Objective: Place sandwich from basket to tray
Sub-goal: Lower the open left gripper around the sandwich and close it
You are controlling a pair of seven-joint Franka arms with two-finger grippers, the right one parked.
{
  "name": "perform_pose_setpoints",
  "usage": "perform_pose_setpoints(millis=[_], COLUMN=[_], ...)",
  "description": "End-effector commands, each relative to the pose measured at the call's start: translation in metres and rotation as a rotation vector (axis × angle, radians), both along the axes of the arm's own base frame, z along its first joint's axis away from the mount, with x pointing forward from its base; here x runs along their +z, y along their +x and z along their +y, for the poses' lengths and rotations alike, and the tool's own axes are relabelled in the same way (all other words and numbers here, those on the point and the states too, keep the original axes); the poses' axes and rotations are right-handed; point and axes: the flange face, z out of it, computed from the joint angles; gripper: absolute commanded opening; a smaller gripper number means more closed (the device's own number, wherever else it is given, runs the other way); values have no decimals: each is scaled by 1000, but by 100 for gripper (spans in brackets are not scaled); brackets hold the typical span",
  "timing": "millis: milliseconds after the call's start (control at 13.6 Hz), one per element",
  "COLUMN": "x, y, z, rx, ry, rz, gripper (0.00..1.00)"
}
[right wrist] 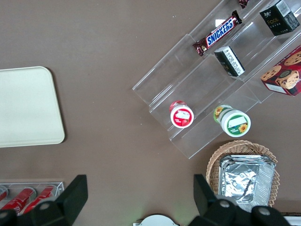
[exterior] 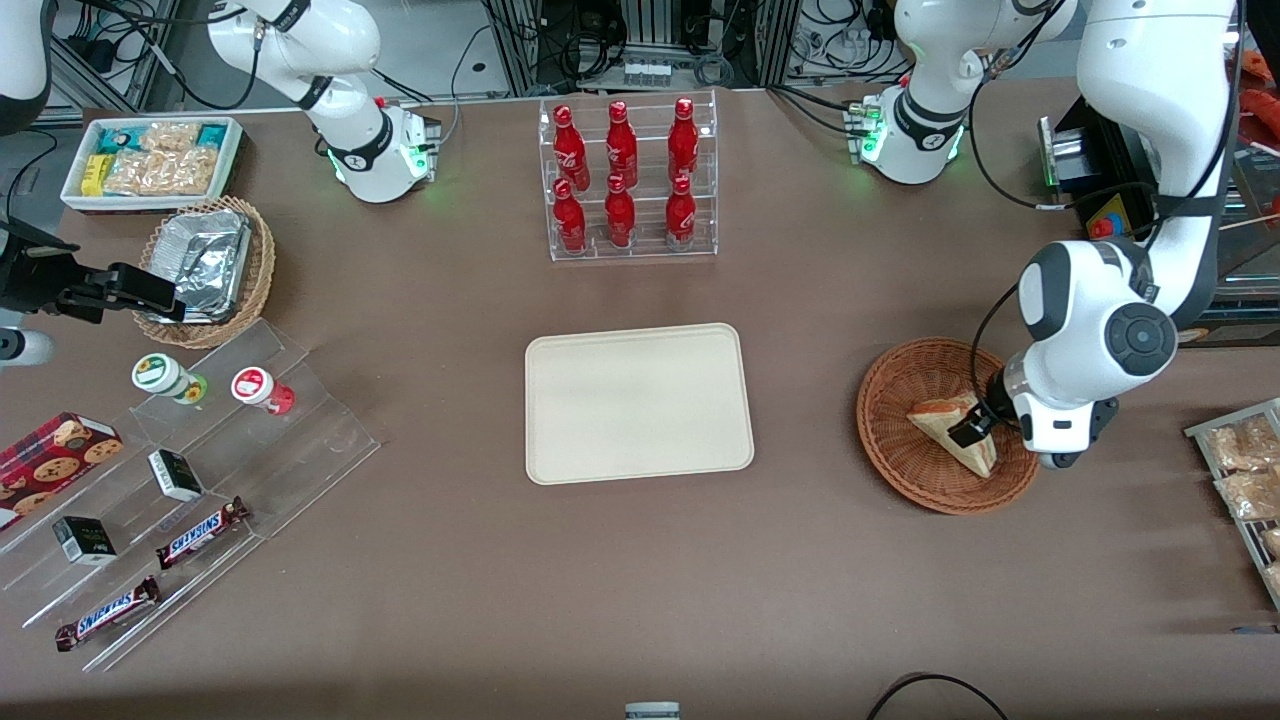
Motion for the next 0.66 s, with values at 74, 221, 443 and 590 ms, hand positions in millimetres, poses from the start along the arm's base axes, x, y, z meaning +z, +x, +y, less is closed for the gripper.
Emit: perform_pose_setpoints(millis=[74, 221, 443, 590], x=[-31, -41, -29, -4], y=[-13, -22, -22, -12], z=[0, 2, 3, 1], rx=[17, 18, 10, -5], ry=[9, 9, 11, 11], rz=[-8, -2, 25, 39], gripper=[100, 81, 0, 0])
